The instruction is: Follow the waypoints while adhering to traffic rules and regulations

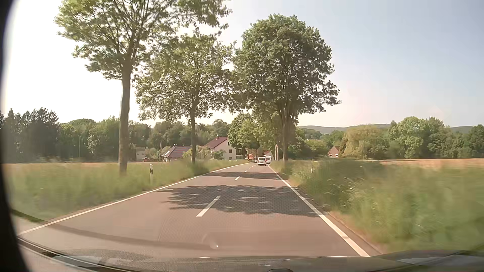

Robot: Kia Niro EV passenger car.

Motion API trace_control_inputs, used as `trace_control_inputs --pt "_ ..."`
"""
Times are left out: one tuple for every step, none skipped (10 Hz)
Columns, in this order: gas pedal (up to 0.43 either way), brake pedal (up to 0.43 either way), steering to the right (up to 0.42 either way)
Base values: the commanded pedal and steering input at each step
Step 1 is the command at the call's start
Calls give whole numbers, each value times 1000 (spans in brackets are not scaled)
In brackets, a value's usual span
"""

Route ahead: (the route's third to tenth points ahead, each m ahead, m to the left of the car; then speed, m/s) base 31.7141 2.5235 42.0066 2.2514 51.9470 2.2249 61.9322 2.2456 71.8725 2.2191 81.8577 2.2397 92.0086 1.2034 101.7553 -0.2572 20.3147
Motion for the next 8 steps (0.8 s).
trace_control_inputs --pt "0 0 -3" --pt "0 0 0" --pt "0 0 2" --pt "0 0 2" --pt "0 0 2" --pt "0 0 2" --pt "0 0 3" --pt "0 0 2"
